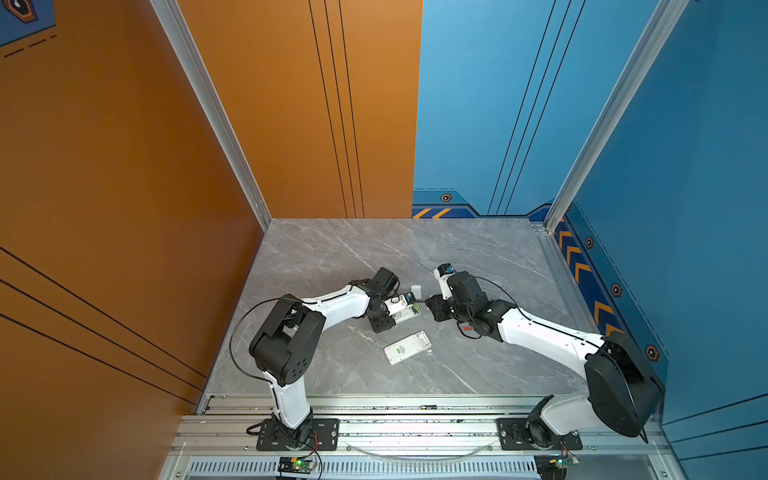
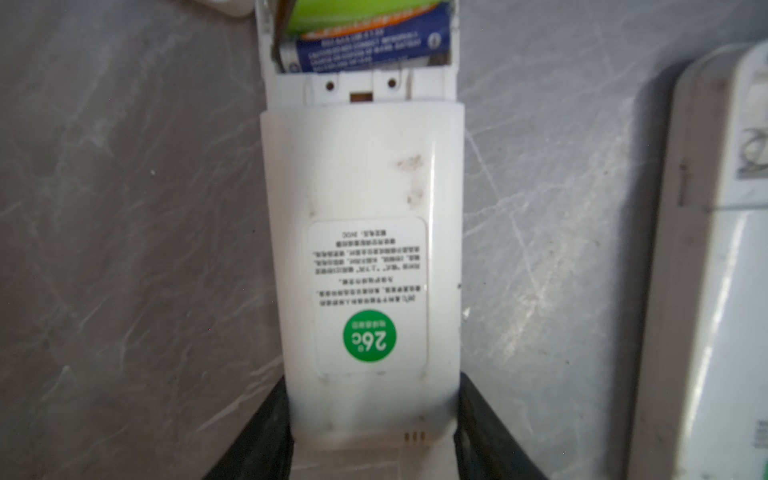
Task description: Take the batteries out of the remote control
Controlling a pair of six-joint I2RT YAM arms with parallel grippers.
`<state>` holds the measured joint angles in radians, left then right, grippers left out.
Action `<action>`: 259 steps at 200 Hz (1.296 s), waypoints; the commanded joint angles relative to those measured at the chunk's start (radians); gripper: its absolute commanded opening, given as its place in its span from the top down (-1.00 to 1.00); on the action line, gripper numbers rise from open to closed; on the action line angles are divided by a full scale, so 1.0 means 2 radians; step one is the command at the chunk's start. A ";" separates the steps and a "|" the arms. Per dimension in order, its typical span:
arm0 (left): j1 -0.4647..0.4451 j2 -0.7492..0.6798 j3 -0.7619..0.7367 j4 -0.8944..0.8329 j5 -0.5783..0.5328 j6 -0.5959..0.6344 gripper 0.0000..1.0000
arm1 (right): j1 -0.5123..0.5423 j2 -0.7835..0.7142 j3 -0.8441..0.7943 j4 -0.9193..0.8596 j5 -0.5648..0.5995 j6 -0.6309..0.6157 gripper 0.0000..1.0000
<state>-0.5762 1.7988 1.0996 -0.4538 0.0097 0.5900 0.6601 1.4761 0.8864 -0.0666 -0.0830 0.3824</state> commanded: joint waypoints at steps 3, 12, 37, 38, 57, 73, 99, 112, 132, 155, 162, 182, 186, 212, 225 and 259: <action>-0.002 0.003 -0.018 0.003 -0.040 0.013 1.00 | 0.003 0.023 0.015 -0.045 -0.038 -0.013 1.00; -0.003 0.000 -0.020 0.007 -0.038 0.012 1.00 | 0.004 0.031 0.022 -0.044 -0.042 -0.013 1.00; -0.007 -0.013 -0.031 0.027 -0.041 0.014 1.00 | 0.001 0.042 0.031 -0.022 -0.049 0.003 1.00; -0.007 -0.013 -0.031 0.028 -0.042 0.014 1.00 | 0.001 0.043 0.032 -0.022 -0.049 0.003 1.00; -0.009 -0.016 -0.031 0.030 -0.046 0.013 1.00 | 0.001 0.052 0.050 -0.025 -0.057 0.004 1.00; -0.012 -0.015 -0.031 0.034 -0.048 0.015 1.00 | -0.002 0.059 0.063 -0.032 -0.069 0.005 1.00; -0.011 -0.011 -0.031 0.033 -0.050 0.008 1.00 | 0.000 0.061 0.082 -0.070 -0.071 -0.012 1.00; -0.007 -0.006 -0.030 0.029 -0.048 0.002 1.00 | 0.001 0.048 0.074 -0.079 -0.059 -0.010 1.00; -0.002 0.002 -0.026 0.021 -0.034 -0.006 1.00 | 0.001 0.013 0.047 -0.064 -0.037 0.005 1.00; 0.001 0.008 -0.026 0.019 -0.037 -0.013 1.00 | 0.003 -0.015 0.024 -0.056 -0.024 0.017 1.00; 0.002 0.009 -0.026 0.018 -0.037 -0.013 1.00 | 0.003 -0.022 0.018 -0.055 -0.025 0.021 1.00; 0.004 0.009 -0.026 0.016 -0.034 -0.013 1.00 | 0.008 -0.040 0.003 -0.056 -0.020 0.027 1.00; 0.004 0.010 -0.025 0.015 -0.034 -0.012 1.00 | 0.009 -0.044 -0.001 -0.056 -0.017 0.027 1.00; 0.006 0.010 -0.024 0.012 -0.029 -0.012 1.00 | 0.008 -0.058 -0.023 -0.042 -0.007 0.039 1.00; 0.006 0.010 -0.024 0.010 -0.028 -0.011 1.00 | 0.009 -0.056 -0.027 -0.033 -0.008 0.042 1.00; 0.006 0.010 -0.024 0.006 -0.025 -0.010 1.00 | 0.010 -0.040 -0.029 -0.017 0.000 0.050 1.00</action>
<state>-0.5694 1.7725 1.0615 -0.4072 -0.0685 0.5777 0.6750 1.3811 0.8364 -0.1543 -0.1211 0.4530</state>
